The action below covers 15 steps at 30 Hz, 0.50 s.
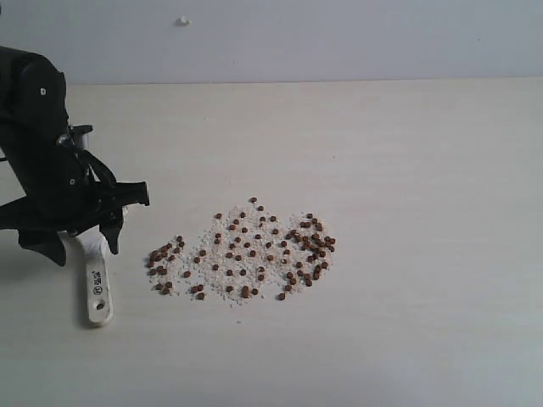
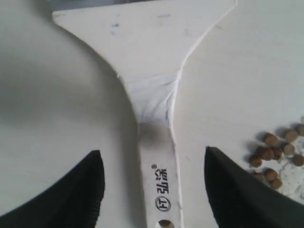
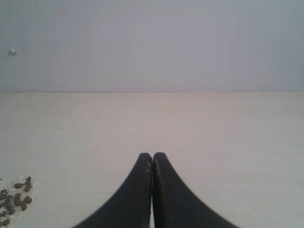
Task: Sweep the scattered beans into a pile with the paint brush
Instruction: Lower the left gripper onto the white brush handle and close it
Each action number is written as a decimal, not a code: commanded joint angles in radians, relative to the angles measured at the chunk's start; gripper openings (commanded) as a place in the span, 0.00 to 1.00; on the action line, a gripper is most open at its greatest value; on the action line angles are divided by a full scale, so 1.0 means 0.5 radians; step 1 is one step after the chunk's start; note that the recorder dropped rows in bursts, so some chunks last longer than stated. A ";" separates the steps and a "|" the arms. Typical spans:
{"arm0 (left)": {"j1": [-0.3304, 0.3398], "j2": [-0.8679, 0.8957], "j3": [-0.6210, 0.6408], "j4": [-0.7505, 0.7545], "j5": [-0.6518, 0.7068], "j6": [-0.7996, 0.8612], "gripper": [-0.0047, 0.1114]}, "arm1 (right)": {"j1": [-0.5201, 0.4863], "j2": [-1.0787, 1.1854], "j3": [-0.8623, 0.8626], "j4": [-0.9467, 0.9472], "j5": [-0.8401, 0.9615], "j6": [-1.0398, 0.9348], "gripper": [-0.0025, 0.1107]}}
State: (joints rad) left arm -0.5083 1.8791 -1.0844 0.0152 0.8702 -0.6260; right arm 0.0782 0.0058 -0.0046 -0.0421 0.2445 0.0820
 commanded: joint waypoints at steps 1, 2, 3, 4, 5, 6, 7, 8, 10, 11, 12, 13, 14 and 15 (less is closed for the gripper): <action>-0.004 0.001 0.120 0.027 -0.199 -0.104 0.55 | -0.009 -0.012 0.009 -0.016 -0.012 0.000 0.02; -0.004 0.001 0.137 0.030 -0.227 -0.126 0.55 | -0.009 -0.012 0.009 -0.016 -0.012 0.000 0.02; -0.004 0.001 0.152 0.037 -0.251 -0.143 0.55 | -0.009 -0.012 0.009 -0.016 -0.012 0.000 0.02; -0.004 0.001 0.162 0.060 -0.265 -0.169 0.55 | -0.009 -0.012 0.009 -0.016 -0.012 0.000 0.02; -0.004 0.001 0.167 0.074 -0.269 -0.186 0.55 | -0.009 -0.012 0.009 -0.016 -0.012 0.000 0.02; -0.004 0.001 0.167 0.078 -0.269 -0.194 0.55 | -0.009 -0.012 0.009 -0.016 -0.012 0.000 0.02; -0.004 0.001 0.167 0.078 -0.280 -0.218 0.55 | -0.009 -0.012 0.009 -0.016 -0.012 0.000 0.02; -0.004 0.001 0.167 0.083 -0.285 -0.232 0.55 | -0.009 -0.012 0.009 -0.016 -0.012 0.000 0.02; -0.004 0.001 0.167 0.088 -0.303 -0.262 0.55 | -0.009 -0.012 0.009 -0.016 -0.012 0.000 0.02; -0.004 0.001 0.167 0.094 -0.316 -0.289 0.55 | -0.009 -0.012 0.009 -0.016 -0.012 0.000 0.02; -0.004 0.001 0.167 0.098 -0.332 -0.300 0.55 | -0.009 -0.012 0.009 -0.016 -0.012 0.000 0.02; -0.004 0.001 0.167 0.104 -0.352 -0.314 0.55 | -0.009 -0.012 0.009 -0.016 -0.012 0.000 0.02; -0.004 0.001 0.167 0.104 -0.361 -0.318 0.55 | -0.009 -0.012 0.009 -0.016 -0.012 0.000 0.02; -0.004 0.001 0.167 0.104 -0.367 -0.318 0.55 | -0.009 -0.012 0.009 -0.016 -0.012 0.000 0.02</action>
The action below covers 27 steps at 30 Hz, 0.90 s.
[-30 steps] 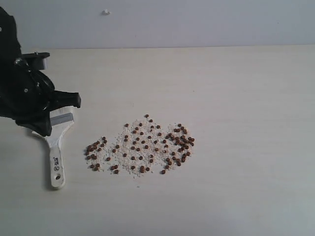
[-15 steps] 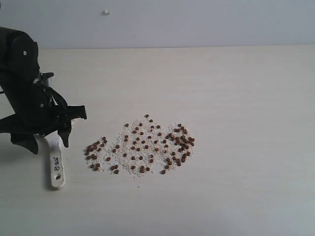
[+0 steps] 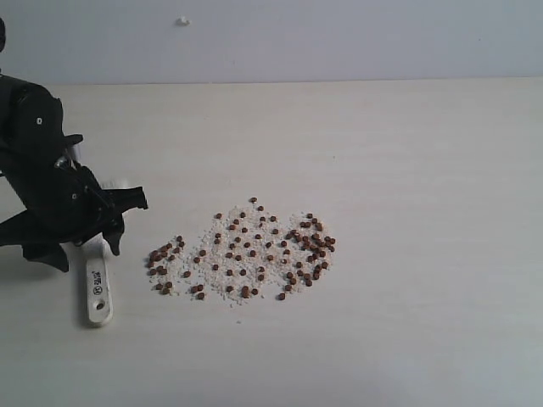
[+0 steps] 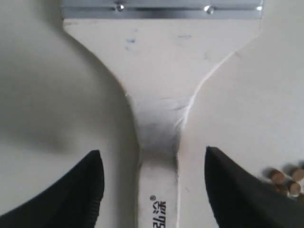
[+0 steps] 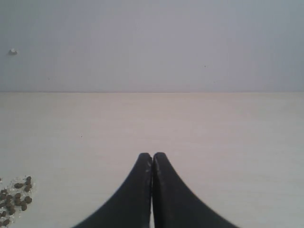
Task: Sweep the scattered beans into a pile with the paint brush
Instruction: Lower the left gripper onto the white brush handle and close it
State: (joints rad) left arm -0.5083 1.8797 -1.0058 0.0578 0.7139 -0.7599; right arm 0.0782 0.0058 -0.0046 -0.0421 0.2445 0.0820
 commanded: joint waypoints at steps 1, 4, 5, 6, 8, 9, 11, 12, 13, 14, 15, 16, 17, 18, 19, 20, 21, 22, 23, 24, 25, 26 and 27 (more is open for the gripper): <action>-0.004 0.000 0.010 0.023 -0.054 -0.050 0.55 | -0.009 -0.012 0.009 -0.016 -0.012 0.000 0.02; -0.004 0.000 0.010 0.033 -0.054 -0.064 0.55 | -0.009 -0.012 0.009 -0.016 -0.012 0.000 0.02; -0.004 0.000 0.010 0.033 -0.054 -0.064 0.55 | -0.009 -0.012 0.009 -0.016 -0.012 0.000 0.02; -0.004 0.000 0.010 0.033 -0.054 -0.064 0.55 | -0.009 -0.012 0.009 -0.016 -0.012 0.000 0.02; -0.004 0.000 0.017 0.033 -0.059 -0.063 0.55 | -0.009 -0.012 0.009 -0.016 -0.012 0.000 0.02; -0.004 0.000 0.028 0.033 -0.063 -0.063 0.55 | -0.009 -0.012 0.009 -0.016 -0.012 0.000 0.02; -0.004 0.000 0.047 0.033 -0.085 -0.063 0.55 | -0.009 -0.012 0.009 -0.016 -0.012 0.000 0.02; -0.004 0.000 0.045 0.033 -0.093 -0.063 0.55 | -0.009 -0.012 0.009 -0.016 -0.012 0.000 0.02; -0.004 0.000 0.045 0.033 -0.093 -0.063 0.55 | -0.009 -0.012 0.009 -0.016 -0.012 0.000 0.02; -0.004 0.000 0.045 0.033 -0.097 -0.063 0.55 | -0.009 -0.012 0.009 -0.016 -0.012 0.000 0.02; -0.004 0.000 0.052 0.033 -0.106 -0.063 0.55 | -0.009 -0.012 0.009 -0.016 -0.012 0.000 0.02; -0.004 0.000 0.062 0.033 -0.117 -0.067 0.55 | -0.009 -0.012 0.009 -0.016 -0.012 0.000 0.02; -0.004 0.004 0.062 0.033 -0.117 -0.074 0.55 | -0.009 -0.012 0.009 -0.016 -0.012 0.000 0.02; -0.004 0.018 0.062 0.033 -0.117 -0.074 0.55 | -0.009 -0.012 0.009 -0.016 -0.012 0.000 0.02; -0.004 0.027 0.062 0.033 -0.117 -0.074 0.55 | -0.009 -0.012 0.009 -0.016 -0.012 0.000 0.02; -0.004 0.037 0.062 0.033 -0.117 -0.074 0.55 | -0.009 -0.012 0.009 -0.016 -0.012 0.000 0.02; -0.004 0.046 0.062 0.033 -0.117 -0.074 0.55 | -0.009 -0.012 0.009 -0.016 -0.012 0.000 0.02; -0.004 0.046 0.062 0.033 -0.117 -0.074 0.55 | -0.009 -0.012 0.009 -0.016 -0.012 0.000 0.02; -0.004 0.046 0.062 0.033 -0.117 -0.074 0.55 | -0.009 -0.012 0.009 -0.016 -0.012 0.000 0.02; -0.004 0.047 0.062 0.033 -0.113 -0.074 0.55 | -0.009 -0.012 0.009 -0.016 -0.012 0.000 0.02; -0.004 0.047 0.062 0.033 -0.113 -0.074 0.55 | -0.009 -0.012 0.009 -0.016 -0.012 0.000 0.02; -0.004 0.051 0.062 0.033 -0.114 -0.074 0.55 | -0.009 -0.012 0.009 -0.016 -0.012 0.000 0.02; -0.004 0.055 0.062 0.033 -0.121 -0.074 0.55 | -0.009 -0.012 0.009 -0.016 -0.012 0.000 0.02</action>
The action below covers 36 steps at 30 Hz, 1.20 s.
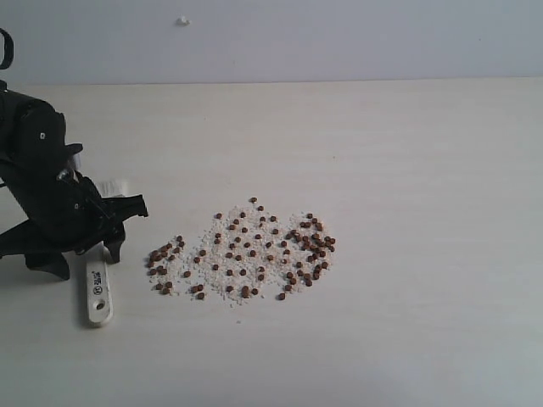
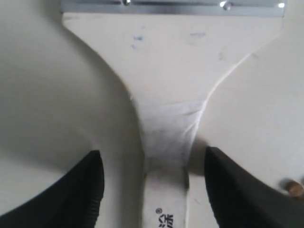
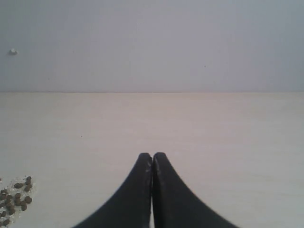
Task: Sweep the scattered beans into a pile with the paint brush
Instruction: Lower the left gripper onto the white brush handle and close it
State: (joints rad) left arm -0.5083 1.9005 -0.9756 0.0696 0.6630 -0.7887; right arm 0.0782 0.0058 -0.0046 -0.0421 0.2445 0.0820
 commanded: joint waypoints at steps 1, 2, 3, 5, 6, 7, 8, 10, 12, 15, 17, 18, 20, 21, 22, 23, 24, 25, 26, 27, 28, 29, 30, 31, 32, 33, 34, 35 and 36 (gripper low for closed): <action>-0.004 0.017 0.001 0.009 -0.038 -0.016 0.55 | -0.009 -0.012 0.009 -0.016 -0.012 0.000 0.02; -0.004 0.026 0.001 0.009 -0.057 -0.016 0.55 | -0.009 -0.012 0.009 -0.016 -0.012 0.000 0.02; -0.004 0.038 0.001 0.009 -0.074 -0.016 0.55 | -0.009 -0.012 0.009 -0.016 -0.012 0.000 0.02; -0.004 0.059 0.001 0.009 -0.088 -0.016 0.55 | -0.009 -0.012 0.009 -0.016 -0.012 0.000 0.02; -0.004 0.068 0.001 0.009 -0.088 -0.016 0.55 | -0.009 -0.012 0.009 -0.016 -0.012 0.000 0.02; -0.004 0.079 0.001 0.009 -0.088 -0.016 0.55 | -0.009 -0.012 0.009 -0.016 -0.012 0.000 0.02; -0.004 0.095 0.001 0.009 -0.079 -0.016 0.55 | -0.009 -0.012 0.009 -0.016 -0.012 0.000 0.02; -0.004 0.119 0.001 0.009 -0.075 -0.007 0.55 | -0.009 -0.012 0.009 -0.016 -0.012 0.000 0.02; -0.004 0.134 0.001 0.009 -0.075 -0.007 0.55 | -0.009 -0.012 0.009 -0.016 -0.012 0.000 0.02; -0.004 0.133 0.001 0.009 -0.075 0.001 0.52 | -0.009 -0.012 0.009 -0.016 -0.012 0.000 0.02; -0.004 0.133 0.001 0.009 -0.048 0.001 0.42 | -0.009 -0.012 0.009 -0.016 -0.012 0.000 0.02; -0.004 0.133 0.001 0.009 -0.043 0.010 0.36 | -0.009 -0.012 0.009 -0.016 -0.012 0.000 0.02; -0.004 0.133 0.001 0.013 -0.038 0.037 0.25 | -0.009 -0.012 0.009 -0.016 -0.012 0.000 0.02; -0.004 0.133 0.001 0.013 -0.038 0.046 0.20 | -0.009 -0.012 0.009 -0.016 -0.012 0.000 0.02; -0.004 0.133 0.001 0.013 -0.038 0.063 0.14 | -0.009 -0.012 0.009 -0.016 -0.012 0.000 0.02; -0.004 0.133 0.001 0.013 -0.038 0.092 0.10 | -0.009 -0.012 0.009 -0.016 -0.012 0.000 0.02; -0.004 0.133 0.001 0.013 -0.035 0.132 0.04 | -0.009 -0.012 0.009 -0.016 -0.012 0.000 0.02; -0.004 0.133 -0.002 0.013 -0.029 0.182 0.04 | -0.009 -0.012 0.009 -0.016 -0.012 0.000 0.02; -0.004 0.133 -0.002 0.013 -0.021 0.214 0.04 | -0.009 -0.012 0.009 -0.016 -0.012 0.000 0.02; -0.004 0.133 -0.002 0.013 -0.011 0.255 0.04 | -0.009 -0.012 0.009 -0.016 -0.012 0.000 0.02; -0.004 0.133 -0.002 0.013 -0.006 0.285 0.04 | -0.009 -0.012 0.009 -0.016 -0.012 0.000 0.02; -0.004 0.133 -0.002 0.013 -0.003 0.308 0.04 | -0.009 -0.012 0.009 -0.016 -0.012 0.000 0.02; -0.004 0.133 -0.002 0.013 -0.003 0.341 0.04 | -0.009 -0.012 0.009 -0.016 -0.012 0.000 0.02; -0.004 0.133 -0.002 0.023 -0.003 0.368 0.04 | -0.009 -0.012 0.009 -0.016 -0.012 0.000 0.02; -0.004 0.133 -0.002 0.046 -0.003 0.376 0.04 | -0.009 -0.012 0.009 -0.016 -0.012 0.000 0.02; -0.004 0.133 -0.002 0.079 -0.007 0.376 0.04 | -0.009 -0.012 0.009 -0.016 -0.012 0.000 0.02; -0.004 0.133 -0.002 0.107 -0.007 0.381 0.04 | -0.009 -0.012 0.009 -0.016 -0.012 0.000 0.02; -0.004 0.133 -0.002 0.122 -0.007 0.400 0.04 | -0.009 -0.012 0.009 -0.016 -0.012 0.000 0.02; -0.004 0.133 -0.002 0.139 -0.018 0.445 0.04 | -0.009 -0.012 0.009 -0.016 -0.012 0.000 0.02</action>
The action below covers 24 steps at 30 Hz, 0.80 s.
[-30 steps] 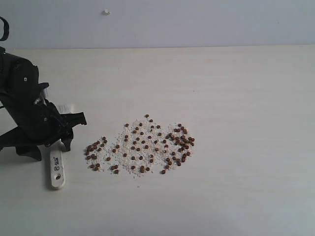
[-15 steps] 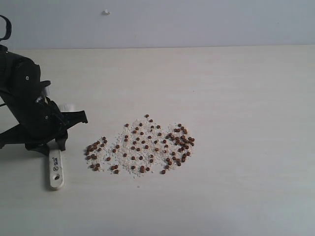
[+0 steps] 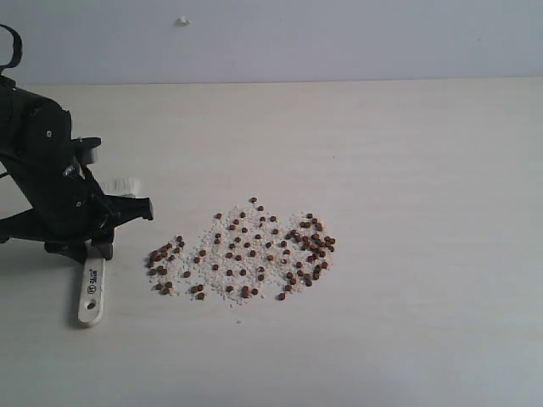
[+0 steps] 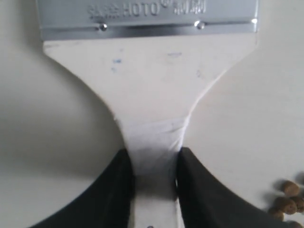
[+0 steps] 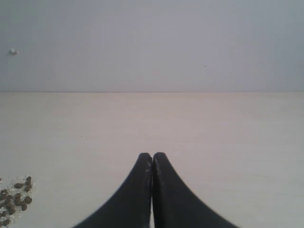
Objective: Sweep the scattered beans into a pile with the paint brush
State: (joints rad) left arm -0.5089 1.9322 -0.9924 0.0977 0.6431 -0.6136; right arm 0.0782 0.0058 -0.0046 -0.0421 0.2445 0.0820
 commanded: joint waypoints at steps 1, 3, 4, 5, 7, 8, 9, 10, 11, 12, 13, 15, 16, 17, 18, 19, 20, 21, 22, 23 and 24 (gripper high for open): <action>-0.003 0.070 0.031 0.083 0.016 0.126 0.04 | -0.009 -0.012 0.009 -0.016 -0.012 0.000 0.02; -0.003 0.056 0.027 0.109 0.011 0.168 0.04 | -0.009 -0.012 0.009 -0.016 -0.012 0.000 0.02; -0.003 0.048 0.019 0.126 0.011 0.176 0.04 | -0.009 -0.012 0.009 -0.016 -0.012 0.000 0.02; -0.003 0.035 0.005 0.162 0.018 0.182 0.04 | -0.009 -0.012 0.009 -0.016 -0.012 0.000 0.02; -0.003 0.005 -0.024 0.199 0.033 0.222 0.04 | -0.009 -0.012 0.009 -0.016 -0.012 0.000 0.02; -0.003 -0.014 -0.036 0.215 0.033 0.245 0.04 | -0.009 -0.012 0.009 -0.016 -0.012 0.000 0.02; -0.003 -0.030 -0.054 0.227 0.041 0.266 0.04 | -0.009 -0.012 0.009 -0.016 -0.012 0.000 0.02; -0.003 -0.047 -0.076 0.246 0.060 0.276 0.04 | -0.009 -0.012 0.009 -0.016 -0.012 0.000 0.02; -0.003 -0.062 -0.100 0.268 0.081 0.280 0.04 | -0.009 -0.012 0.009 -0.016 -0.012 0.000 0.02; -0.003 -0.077 -0.121 0.272 0.096 0.300 0.04 | -0.009 -0.012 0.009 -0.016 -0.012 0.000 0.02; -0.003 -0.089 -0.137 0.278 0.110 0.313 0.04 | -0.009 -0.012 0.009 -0.016 -0.012 0.000 0.02; -0.003 -0.111 -0.168 0.290 0.142 0.340 0.04 | -0.009 -0.012 0.009 -0.016 -0.012 0.000 0.02; -0.003 -0.120 -0.179 0.294 0.145 0.355 0.04 | -0.009 -0.012 0.009 -0.016 -0.012 0.000 0.02; -0.003 -0.135 -0.182 0.296 0.147 0.373 0.04 | -0.009 -0.012 0.009 -0.016 -0.012 0.000 0.02; -0.003 -0.144 -0.182 0.300 0.147 0.383 0.04 | -0.009 -0.012 0.009 -0.016 -0.012 0.000 0.02; -0.003 -0.154 -0.182 0.309 0.147 0.387 0.04 | -0.009 -0.012 0.009 -0.016 -0.012 0.000 0.02; -0.003 -0.162 -0.182 0.320 0.139 0.387 0.04 | -0.009 -0.012 0.009 -0.016 -0.012 0.000 0.02; -0.003 -0.162 -0.182 0.332 0.140 0.395 0.04 | -0.009 -0.012 0.009 -0.016 -0.012 0.000 0.02; -0.003 -0.166 -0.182 0.345 0.140 0.399 0.04 | -0.009 -0.012 0.009 -0.016 -0.012 0.000 0.02; -0.003 -0.166 -0.182 0.349 0.140 0.409 0.04 | -0.009 -0.012 0.009 -0.016 -0.012 0.000 0.02; -0.003 -0.166 -0.182 0.349 0.140 0.433 0.04 | -0.009 -0.012 0.009 -0.016 -0.012 0.000 0.02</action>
State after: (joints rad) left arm -0.5089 1.8627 -1.0766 0.2559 0.7069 -0.4145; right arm 0.0782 0.0058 -0.0046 -0.0421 0.2445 0.0820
